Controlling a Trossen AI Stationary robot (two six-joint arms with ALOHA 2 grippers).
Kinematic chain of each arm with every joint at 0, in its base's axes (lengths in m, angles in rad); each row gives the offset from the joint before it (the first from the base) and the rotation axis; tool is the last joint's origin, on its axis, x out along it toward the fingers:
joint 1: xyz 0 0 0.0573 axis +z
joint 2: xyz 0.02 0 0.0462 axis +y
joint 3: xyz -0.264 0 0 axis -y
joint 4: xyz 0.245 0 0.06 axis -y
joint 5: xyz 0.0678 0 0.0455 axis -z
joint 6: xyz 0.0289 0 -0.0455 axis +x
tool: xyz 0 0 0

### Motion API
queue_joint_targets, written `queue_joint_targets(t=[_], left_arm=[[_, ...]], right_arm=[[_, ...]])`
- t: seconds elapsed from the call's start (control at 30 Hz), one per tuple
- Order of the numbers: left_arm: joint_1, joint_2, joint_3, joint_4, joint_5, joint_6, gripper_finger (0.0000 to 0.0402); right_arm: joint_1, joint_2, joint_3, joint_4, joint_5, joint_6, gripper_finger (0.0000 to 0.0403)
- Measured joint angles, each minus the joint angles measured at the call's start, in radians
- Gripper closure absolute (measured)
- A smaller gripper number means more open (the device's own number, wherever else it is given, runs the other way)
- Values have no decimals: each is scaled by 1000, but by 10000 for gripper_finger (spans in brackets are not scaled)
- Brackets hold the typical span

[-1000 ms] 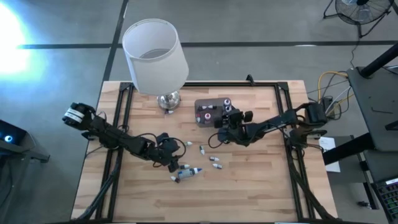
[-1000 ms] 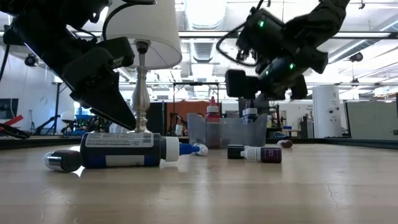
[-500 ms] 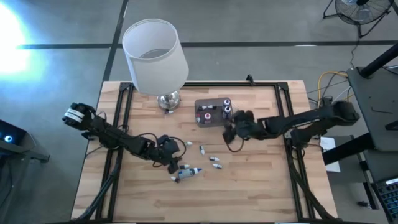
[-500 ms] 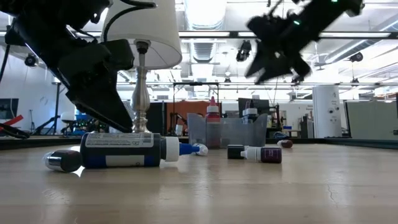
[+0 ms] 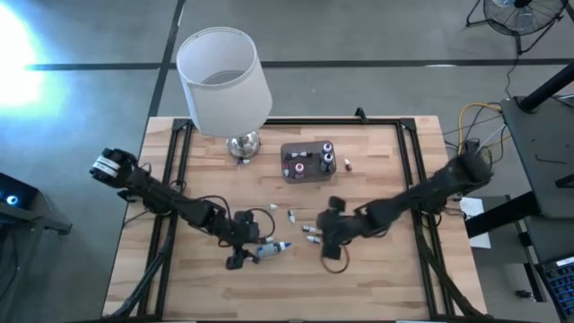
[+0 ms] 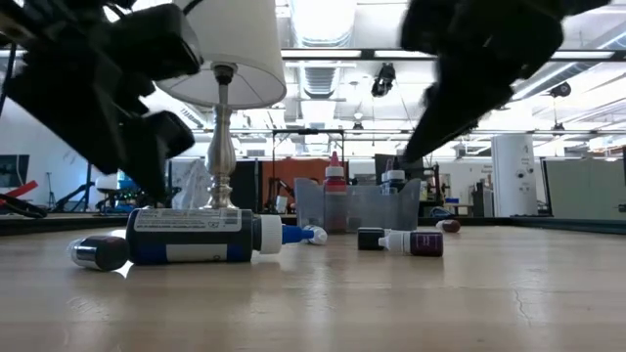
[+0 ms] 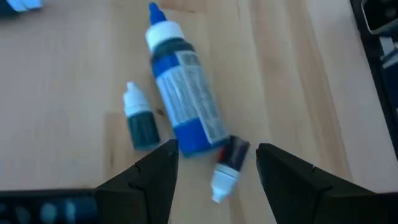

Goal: Pick & Place food coloring
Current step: Put the large blue food coloring bottle into the bin

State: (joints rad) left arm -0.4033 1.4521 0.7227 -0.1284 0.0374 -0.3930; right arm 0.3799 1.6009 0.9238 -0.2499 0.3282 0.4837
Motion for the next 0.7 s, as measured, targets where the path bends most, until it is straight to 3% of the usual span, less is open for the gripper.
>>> queue_joint_targets(t=[0.1,0.4,0.53,0.7], left_arm=[[-36,0,24,-47,-56,-31,207],[-121,37,59,-72,-201,-330,207],[-146,81,74,-68,-254,-426,207],[-152,143,112,-65,-316,-480,207]], right_arm=[[0,118,92,2,-62,-83,219],[-1,344,319,3,-78,-411,217],[-3,427,393,-1,-149,-487,217],[-5,488,469,-54,-134,-522,217]])
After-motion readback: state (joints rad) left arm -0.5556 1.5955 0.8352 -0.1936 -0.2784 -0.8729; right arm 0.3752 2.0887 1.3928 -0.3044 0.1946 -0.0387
